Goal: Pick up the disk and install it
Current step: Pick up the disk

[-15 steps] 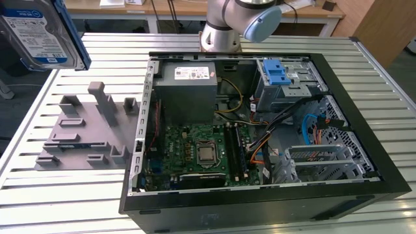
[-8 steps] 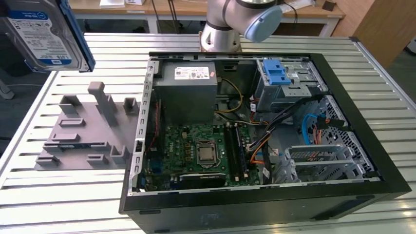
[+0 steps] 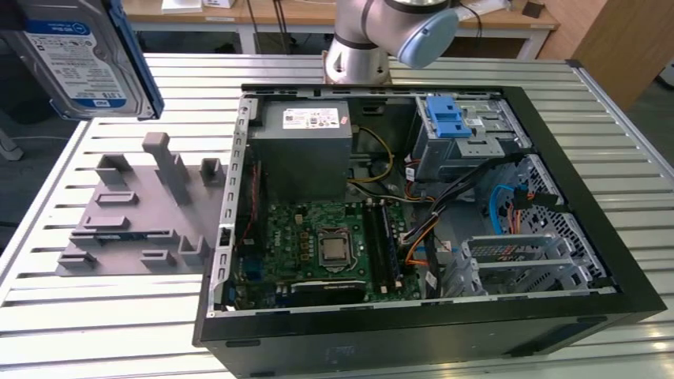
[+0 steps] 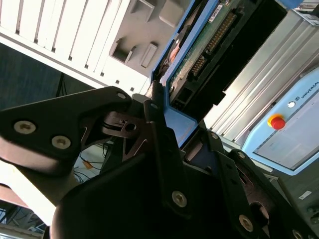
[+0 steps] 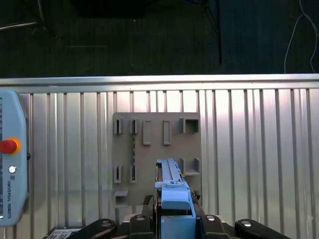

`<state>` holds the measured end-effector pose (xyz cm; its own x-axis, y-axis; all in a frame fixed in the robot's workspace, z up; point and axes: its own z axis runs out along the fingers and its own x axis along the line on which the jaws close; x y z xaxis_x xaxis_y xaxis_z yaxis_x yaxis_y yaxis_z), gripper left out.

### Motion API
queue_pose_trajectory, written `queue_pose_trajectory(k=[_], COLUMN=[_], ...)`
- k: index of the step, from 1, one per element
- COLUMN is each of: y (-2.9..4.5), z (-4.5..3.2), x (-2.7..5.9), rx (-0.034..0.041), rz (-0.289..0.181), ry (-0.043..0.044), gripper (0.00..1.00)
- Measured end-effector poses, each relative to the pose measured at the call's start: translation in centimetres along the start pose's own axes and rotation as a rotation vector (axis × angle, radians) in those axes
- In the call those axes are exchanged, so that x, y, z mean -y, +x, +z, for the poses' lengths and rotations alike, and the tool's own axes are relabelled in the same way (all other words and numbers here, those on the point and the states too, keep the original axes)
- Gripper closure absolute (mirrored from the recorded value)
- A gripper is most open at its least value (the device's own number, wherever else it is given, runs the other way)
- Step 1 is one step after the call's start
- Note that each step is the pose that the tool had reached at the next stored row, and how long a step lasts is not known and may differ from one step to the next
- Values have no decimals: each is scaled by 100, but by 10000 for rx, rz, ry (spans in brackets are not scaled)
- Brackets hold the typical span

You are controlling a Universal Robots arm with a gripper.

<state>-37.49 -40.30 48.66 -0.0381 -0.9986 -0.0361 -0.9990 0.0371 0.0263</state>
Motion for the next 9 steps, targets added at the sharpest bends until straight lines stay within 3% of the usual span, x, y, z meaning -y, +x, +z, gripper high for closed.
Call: queue_pose_trajectory(k=[9], y=[42], z=[-6], x=[170], rx=[0], rz=[-1], ry=[-3], gripper=[63])
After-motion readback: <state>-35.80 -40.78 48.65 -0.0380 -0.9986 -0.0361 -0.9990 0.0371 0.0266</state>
